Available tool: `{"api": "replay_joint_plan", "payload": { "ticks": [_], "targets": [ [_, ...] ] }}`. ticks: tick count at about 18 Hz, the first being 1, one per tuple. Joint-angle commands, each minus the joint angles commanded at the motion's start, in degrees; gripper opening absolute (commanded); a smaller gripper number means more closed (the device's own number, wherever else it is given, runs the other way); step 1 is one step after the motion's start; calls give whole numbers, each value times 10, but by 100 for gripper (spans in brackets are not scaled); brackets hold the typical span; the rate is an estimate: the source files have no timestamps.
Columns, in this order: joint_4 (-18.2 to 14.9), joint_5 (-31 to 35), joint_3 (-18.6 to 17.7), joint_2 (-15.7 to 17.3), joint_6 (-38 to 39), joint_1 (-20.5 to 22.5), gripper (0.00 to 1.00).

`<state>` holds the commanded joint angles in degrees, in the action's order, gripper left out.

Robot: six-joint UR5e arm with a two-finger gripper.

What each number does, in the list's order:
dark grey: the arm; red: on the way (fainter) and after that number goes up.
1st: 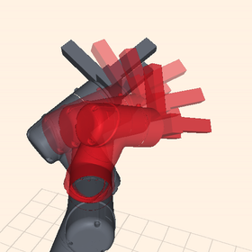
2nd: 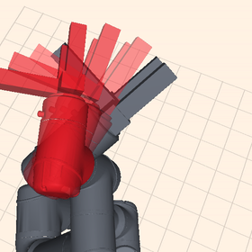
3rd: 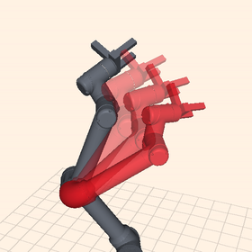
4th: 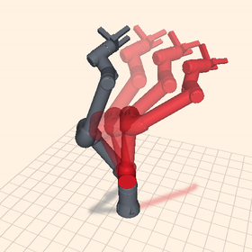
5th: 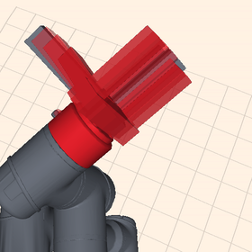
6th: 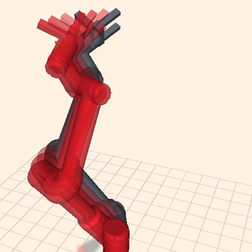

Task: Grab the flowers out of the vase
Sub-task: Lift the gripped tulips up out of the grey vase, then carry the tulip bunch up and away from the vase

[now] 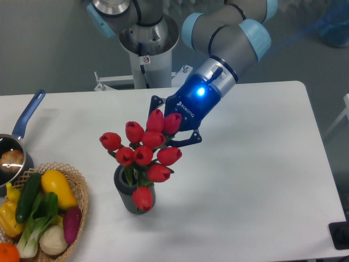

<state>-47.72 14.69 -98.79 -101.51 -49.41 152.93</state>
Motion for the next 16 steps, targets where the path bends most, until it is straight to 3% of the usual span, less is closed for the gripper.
{"api": "replay_joint_plan", "payload": {
  "ticks": [4, 11, 16],
  "targets": [
    [-1, -23, 31, -2, 56, 18, 23],
    [0, -33, 40, -1, 54, 42, 23],
    [0, -80, 49, -3, 55, 78, 23]
  ]
}}
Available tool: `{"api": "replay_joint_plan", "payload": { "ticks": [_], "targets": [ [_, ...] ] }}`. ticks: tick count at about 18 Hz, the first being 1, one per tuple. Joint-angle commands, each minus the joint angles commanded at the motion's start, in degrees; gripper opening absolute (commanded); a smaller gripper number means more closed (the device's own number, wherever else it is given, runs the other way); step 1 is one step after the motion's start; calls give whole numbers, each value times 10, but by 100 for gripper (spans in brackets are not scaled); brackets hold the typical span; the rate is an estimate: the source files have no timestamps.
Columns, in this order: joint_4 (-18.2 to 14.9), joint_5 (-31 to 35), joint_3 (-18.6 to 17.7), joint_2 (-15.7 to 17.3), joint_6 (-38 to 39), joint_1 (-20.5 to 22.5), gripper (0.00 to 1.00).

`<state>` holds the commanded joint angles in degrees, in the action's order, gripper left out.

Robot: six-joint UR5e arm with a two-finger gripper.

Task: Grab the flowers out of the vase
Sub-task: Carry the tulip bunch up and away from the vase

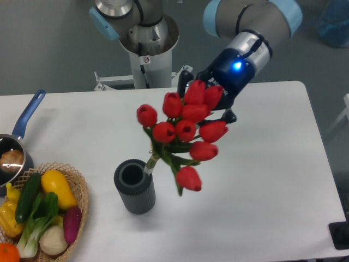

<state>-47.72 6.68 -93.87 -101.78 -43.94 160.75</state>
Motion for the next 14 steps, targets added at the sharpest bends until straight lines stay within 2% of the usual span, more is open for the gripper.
{"api": "replay_joint_plan", "payload": {
  "ticks": [4, 8, 12, 14],
  "targets": [
    [0, 1, -2, -4, -6, 17, 22],
    [0, 14, -4, -14, -52, 40, 22],
    [2, 139, -4, -11, -124, 60, 21],
    [0, 179, -4, -10, -148, 59, 18]
  ]
}}
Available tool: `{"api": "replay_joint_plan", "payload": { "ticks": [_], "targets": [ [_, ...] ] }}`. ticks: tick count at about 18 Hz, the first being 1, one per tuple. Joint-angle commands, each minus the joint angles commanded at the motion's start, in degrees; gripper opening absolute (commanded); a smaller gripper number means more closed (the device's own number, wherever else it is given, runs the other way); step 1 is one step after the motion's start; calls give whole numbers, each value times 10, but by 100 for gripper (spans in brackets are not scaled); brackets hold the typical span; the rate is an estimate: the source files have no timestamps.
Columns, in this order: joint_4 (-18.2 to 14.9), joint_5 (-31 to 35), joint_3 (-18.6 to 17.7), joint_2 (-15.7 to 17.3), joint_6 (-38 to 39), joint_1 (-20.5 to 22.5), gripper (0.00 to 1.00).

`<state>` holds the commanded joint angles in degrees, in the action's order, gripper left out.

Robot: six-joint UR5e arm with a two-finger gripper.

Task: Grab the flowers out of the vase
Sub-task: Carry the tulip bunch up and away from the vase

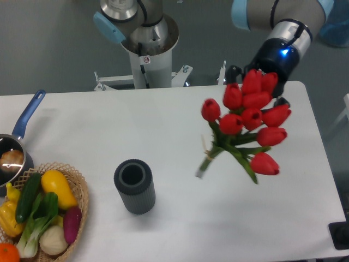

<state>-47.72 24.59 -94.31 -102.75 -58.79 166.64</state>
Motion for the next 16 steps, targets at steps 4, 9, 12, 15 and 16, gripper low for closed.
{"api": "replay_joint_plan", "payload": {
  "ticks": [4, 9, 12, 15, 16],
  "targets": [
    [-1, 76, -5, 7, -4, -9, 18],
    [-3, 122, -11, 7, -43, -14, 19],
    [-3, 171, -18, 3, -91, -18, 23],
    [-4, 217, -18, -8, -93, -21, 19],
    [-5, 242, -17, -10, -93, -26, 18]
  ]
}}
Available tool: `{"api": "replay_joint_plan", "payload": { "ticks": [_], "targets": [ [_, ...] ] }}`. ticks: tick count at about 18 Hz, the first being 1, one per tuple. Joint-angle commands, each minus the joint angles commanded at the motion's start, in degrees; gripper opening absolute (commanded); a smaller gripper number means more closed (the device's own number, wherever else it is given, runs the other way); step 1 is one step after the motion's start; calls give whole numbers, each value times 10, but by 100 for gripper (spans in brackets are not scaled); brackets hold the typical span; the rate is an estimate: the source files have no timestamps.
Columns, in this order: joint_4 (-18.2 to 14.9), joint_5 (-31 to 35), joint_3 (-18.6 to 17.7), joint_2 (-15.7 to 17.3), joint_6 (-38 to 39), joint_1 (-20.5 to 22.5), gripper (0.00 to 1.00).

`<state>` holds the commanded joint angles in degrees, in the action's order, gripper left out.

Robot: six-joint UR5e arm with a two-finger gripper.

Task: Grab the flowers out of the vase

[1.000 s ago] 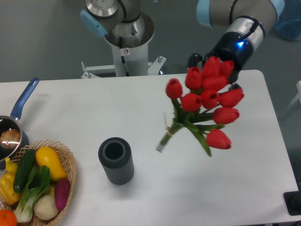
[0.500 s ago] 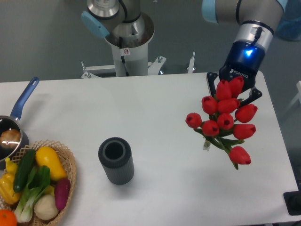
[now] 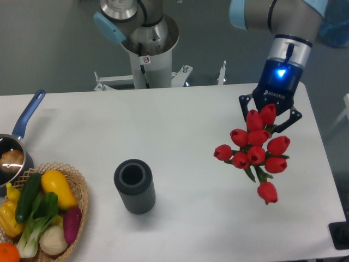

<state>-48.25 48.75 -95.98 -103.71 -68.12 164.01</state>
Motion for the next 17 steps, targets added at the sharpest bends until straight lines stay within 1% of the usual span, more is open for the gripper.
{"api": "replay_joint_plan", "payload": {
  "ticks": [2, 4, 6, 9, 10, 11, 13, 15, 17],
  "targets": [
    [0, 46, 6, -11, -1, -13, 18],
    [2, 93, 9, -15, 0, -25, 20],
    [-1, 166, 9, -18, 4, -45, 21],
    [0, 293, 9, -28, 2, -94, 23],
    [1, 322, 9, -32, -1, -109, 22],
    [-1, 342, 11, -35, -3, -118, 22],
    [-6, 361, 13, -40, -13, -129, 21],
    [-25, 375, 20, -41, -40, -132, 21],
    [-42, 384, 25, -41, -48, -135, 20]
  ]
}}
